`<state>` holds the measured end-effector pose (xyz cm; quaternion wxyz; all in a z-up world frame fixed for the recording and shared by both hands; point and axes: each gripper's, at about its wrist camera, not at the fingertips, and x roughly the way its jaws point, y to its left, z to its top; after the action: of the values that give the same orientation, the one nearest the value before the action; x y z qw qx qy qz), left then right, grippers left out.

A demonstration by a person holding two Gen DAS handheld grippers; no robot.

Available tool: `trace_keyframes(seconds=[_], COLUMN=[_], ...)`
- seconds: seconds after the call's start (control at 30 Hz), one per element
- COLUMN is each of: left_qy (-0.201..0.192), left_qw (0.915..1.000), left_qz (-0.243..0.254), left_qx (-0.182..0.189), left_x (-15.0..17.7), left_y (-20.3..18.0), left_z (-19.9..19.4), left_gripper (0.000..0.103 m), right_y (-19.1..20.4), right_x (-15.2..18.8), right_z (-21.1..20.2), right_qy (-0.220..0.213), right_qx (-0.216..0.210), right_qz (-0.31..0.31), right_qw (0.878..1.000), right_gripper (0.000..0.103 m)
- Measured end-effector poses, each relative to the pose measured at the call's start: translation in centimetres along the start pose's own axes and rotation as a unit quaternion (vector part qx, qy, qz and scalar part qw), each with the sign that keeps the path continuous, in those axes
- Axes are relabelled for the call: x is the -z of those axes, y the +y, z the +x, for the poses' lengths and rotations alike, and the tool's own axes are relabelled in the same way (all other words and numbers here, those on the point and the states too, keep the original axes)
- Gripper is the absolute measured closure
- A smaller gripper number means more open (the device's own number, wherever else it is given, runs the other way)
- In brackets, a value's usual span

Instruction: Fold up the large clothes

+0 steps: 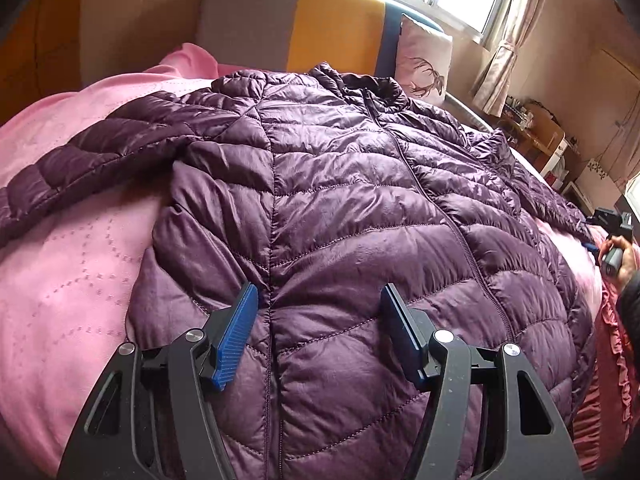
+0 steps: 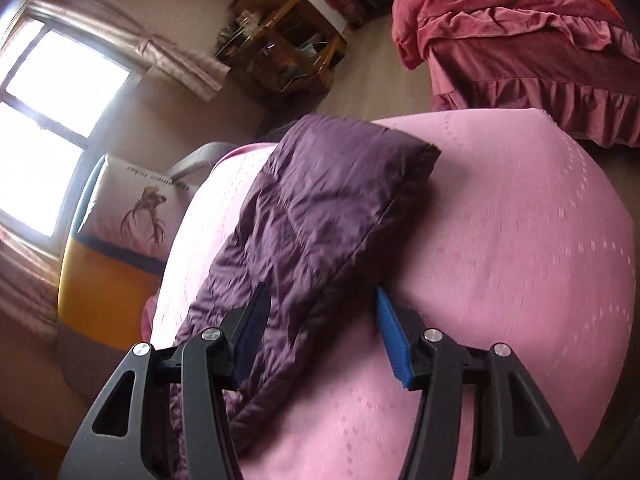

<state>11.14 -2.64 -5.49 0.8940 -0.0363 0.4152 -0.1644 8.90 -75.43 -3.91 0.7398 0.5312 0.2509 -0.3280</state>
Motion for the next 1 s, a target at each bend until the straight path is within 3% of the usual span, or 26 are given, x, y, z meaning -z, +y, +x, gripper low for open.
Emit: trace_keyframes(seconds=[0.07, 0.1, 0.13, 0.23, 0.43, 0.6, 0.77, 0.83, 1.0], left_qy=[0.0, 0.001, 0.0, 0.0, 0.001, 0.006, -0.001, -0.013, -0.041], left_qw=[1.0, 1.0, 1.0, 0.9999, 0.9998, 0.9999, 0.9993, 0.9992, 0.998], left_qz=[0.0, -0.001, -0.003, -0.006, -0.018, -0.014, -0.03, -0.034, -0.046], left_qx=[-0.004, -0.006, -0.007, -0.009, -0.008, -0.004, 0.023, 0.019, 0.016], left_x=[0.2, 0.2, 0.2, 0.3, 0.3, 0.0, -0.5, -0.8, -2.4], left_y=[-0.1, -0.2, -0.2, -0.2, 0.0, 0.2, 1.2, 1.7, 3.1], left_z=[0.2, 0.3, 0.3, 0.4, 0.4, 0.3, -1.2, -1.8, -2.6], left_gripper=[0.04, 0.04, 0.04, 0.04, 0.04, 0.037, 0.028, 0.027, 0.027], right_y=[0.1, 0.2, 0.5, 1.8, 1.3, -2.2, -2.7, -2.4, -0.1], right_x=[-0.8, -1.1, -1.3, -0.4, 3.7, 5.6, 5.8, 6.2, 9.7], right_z=[0.5, 0.8, 0.8, -1.1, -7.5, -6.4, -6.6, -7.5, -10.1], right_qy=[-0.007, -0.008, -0.008, -0.032, -0.084, -0.054, -0.05, -0.048, -0.052], right_qx=[0.01, 0.018, 0.028, 0.049, 0.11, 0.138, 0.125, 0.128, 0.118], right_qz=[0.002, -0.003, -0.015, -0.075, -0.175, -0.155, -0.138, -0.141, -0.194], right_qw=[1.0, 1.0, 0.999, 0.995, 0.975, 0.977, 0.981, 0.981, 0.972], right_gripper=[0.054, 0.066, 0.085, 0.098, 0.099, 0.099, 0.092, 0.049, 0.047])
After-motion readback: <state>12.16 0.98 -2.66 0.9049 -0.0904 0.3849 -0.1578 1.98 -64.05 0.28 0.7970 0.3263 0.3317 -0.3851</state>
